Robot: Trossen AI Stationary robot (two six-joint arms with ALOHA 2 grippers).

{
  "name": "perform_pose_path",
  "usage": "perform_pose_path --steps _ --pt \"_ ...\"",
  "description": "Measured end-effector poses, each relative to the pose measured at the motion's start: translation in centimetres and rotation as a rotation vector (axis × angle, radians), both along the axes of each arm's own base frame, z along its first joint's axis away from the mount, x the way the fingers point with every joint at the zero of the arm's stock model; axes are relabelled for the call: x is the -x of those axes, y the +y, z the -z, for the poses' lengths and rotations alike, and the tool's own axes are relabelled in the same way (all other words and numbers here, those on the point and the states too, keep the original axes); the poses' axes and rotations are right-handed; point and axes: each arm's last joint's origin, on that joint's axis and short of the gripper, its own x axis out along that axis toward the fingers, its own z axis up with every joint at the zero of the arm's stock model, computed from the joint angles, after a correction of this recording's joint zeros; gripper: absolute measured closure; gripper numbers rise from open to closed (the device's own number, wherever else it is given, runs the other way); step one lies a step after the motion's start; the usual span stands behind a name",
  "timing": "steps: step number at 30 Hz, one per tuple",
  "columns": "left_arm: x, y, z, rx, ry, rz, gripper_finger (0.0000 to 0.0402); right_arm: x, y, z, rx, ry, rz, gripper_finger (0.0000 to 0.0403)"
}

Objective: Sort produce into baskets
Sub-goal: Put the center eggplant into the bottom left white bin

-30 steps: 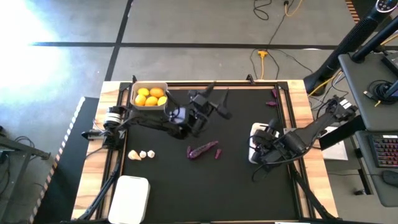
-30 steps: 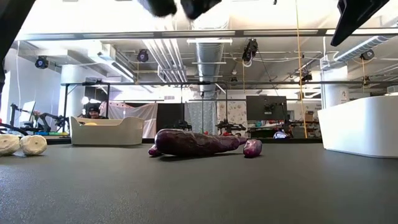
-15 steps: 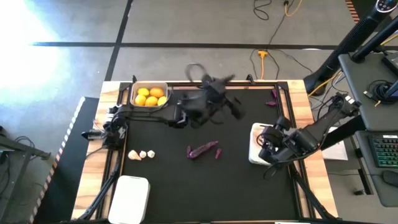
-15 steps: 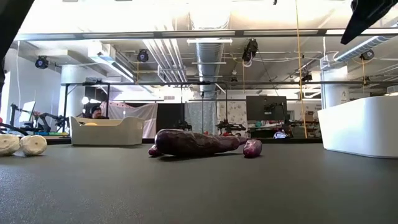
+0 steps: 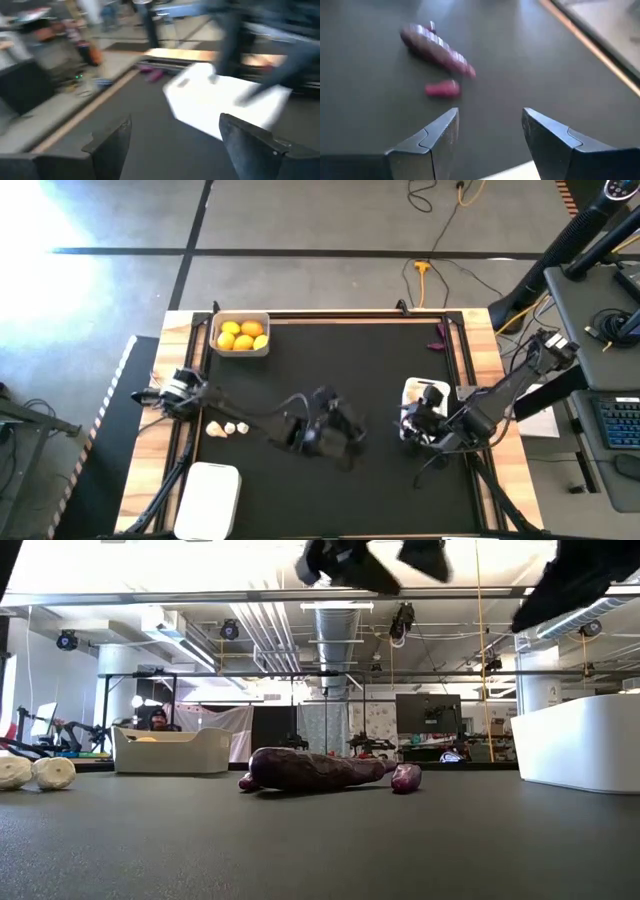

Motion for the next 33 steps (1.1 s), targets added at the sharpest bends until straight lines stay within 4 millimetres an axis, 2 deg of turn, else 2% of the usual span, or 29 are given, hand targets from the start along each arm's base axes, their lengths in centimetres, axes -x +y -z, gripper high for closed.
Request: perform_pose_path --steps 3,5,9,12,16,21,27,33 --pt "0.3 -1.5 1.8 0.001 0.085 0.137 0.0119 -0.3 0.0 0.6 0.031 -0.085 0.029 0.0193" --pt "0.9 -2.4 2.2 0.049 0.125 0.186 0.0119 -0.2 0.0 1.2 0.024 -0.106 0.042 0.0193" --pt "3.0 -3.8 4.1 0.169 0.291 0.188 0.0119 -0.1 -0.2 2.4 0.029 -0.113 0.047 0.0193" --pt "4.9 -4.1 6.0 0.237 0.432 0.139 0.0119 0.1 -0.3 3.6 0.024 -0.139 0.059 0.0193" --pt "6.5 -2.9 7.2 0.205 0.537 0.013 0.0119 0.1 -0.5 5.4 0.025 -0.211 0.055 0.0193" --pt "5.9 -0.7 7.7 0.194 0.609 0.017 0.0119 -0.9 -0.2 4.6 0.081 -0.247 -0.025 0.0193" --pt "6.3 2.8 10.4 0.291 0.686 -0.015 0.0119 -1.1 0.1 4.4 0.092 -0.256 -0.055 0.0193" --pt "6.7 3.3 12.3 0.431 0.610 0.026 0.0119 -1.1 0.1 4.5 0.075 -0.256 -0.054 0.0193"
